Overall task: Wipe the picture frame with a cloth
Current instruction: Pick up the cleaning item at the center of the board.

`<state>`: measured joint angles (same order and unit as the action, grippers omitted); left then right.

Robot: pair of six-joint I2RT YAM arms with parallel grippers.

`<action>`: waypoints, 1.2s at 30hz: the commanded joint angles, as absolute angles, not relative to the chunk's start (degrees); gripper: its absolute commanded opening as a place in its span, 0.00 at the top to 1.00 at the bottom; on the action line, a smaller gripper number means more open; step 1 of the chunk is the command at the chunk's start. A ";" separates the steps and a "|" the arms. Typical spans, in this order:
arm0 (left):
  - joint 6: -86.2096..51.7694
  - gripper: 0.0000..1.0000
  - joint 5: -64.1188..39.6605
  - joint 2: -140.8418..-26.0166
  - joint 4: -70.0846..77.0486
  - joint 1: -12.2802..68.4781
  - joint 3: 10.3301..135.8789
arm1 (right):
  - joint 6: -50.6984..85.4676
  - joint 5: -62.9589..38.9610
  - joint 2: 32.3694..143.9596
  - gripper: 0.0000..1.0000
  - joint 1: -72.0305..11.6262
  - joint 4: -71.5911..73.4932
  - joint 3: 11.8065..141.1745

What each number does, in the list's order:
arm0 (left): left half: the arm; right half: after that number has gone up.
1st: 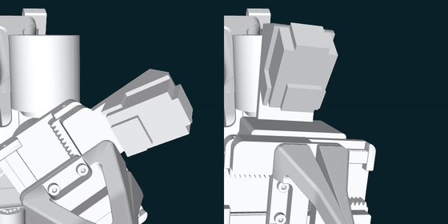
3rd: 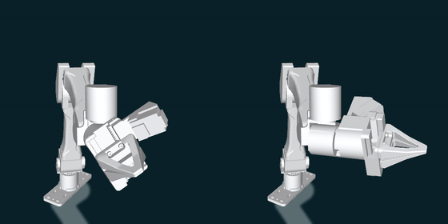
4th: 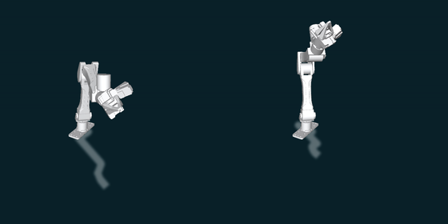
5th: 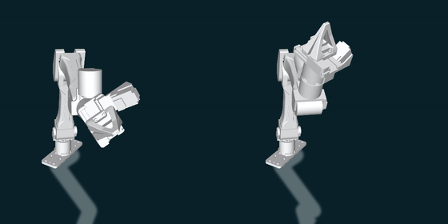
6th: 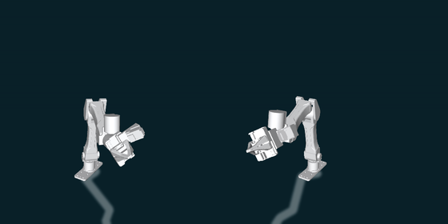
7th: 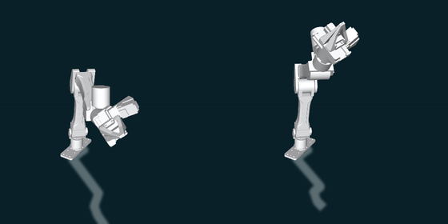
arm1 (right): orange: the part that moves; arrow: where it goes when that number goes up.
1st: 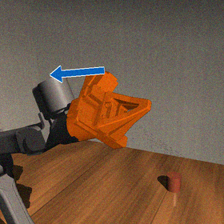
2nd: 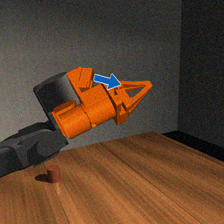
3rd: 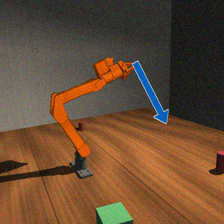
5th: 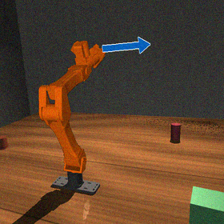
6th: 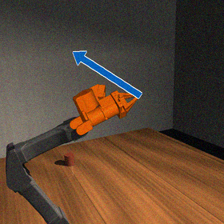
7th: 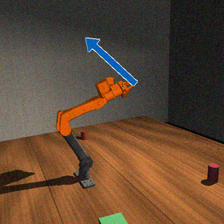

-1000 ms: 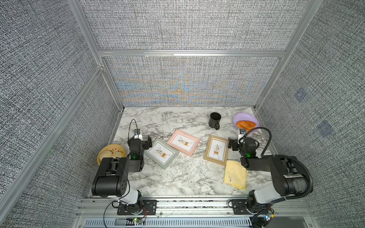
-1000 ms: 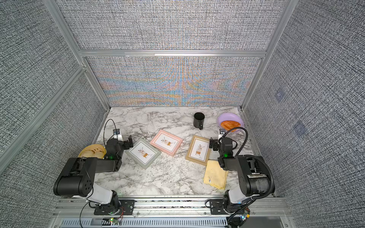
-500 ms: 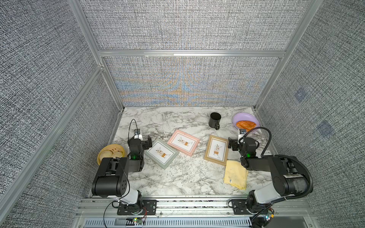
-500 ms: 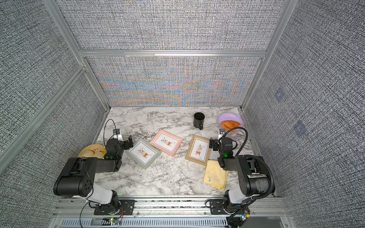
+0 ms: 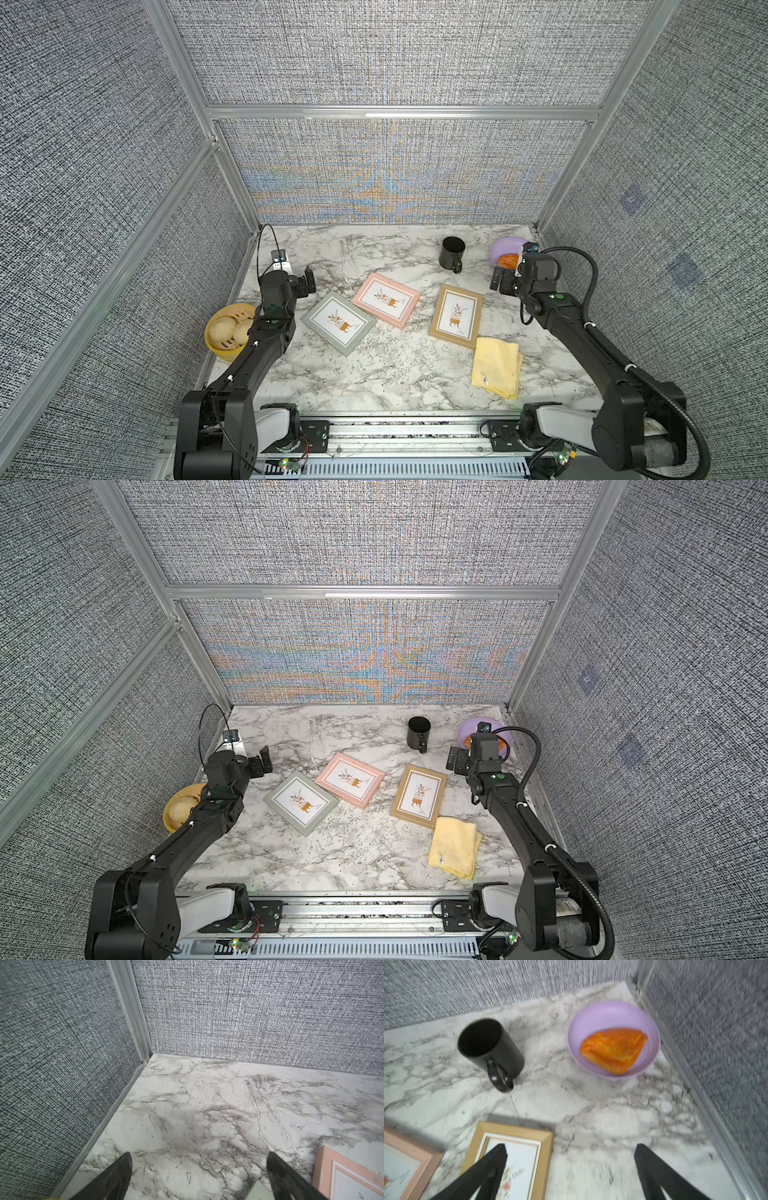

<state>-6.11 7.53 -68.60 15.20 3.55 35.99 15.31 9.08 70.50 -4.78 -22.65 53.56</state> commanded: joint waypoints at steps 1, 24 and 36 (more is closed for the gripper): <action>-9.09 0.00 5.66 -70.05 -0.88 4.77 41.30 | 24.80 3.05 68.60 0.01 -6.38 -56.43 58.84; -15.67 0.00 -8.26 -81.16 -18.08 15.01 55.11 | 46.65 3.59 67.62 0.05 -22.12 -51.08 41.98; -14.79 0.00 -7.58 -78.21 -18.90 15.56 52.78 | 47.01 6.60 70.22 0.01 -17.07 -48.21 37.92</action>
<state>-15.40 -7.62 -78.91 -18.33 15.59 53.21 46.17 5.39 70.22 -18.06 -48.45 38.57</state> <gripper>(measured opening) 0.998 0.989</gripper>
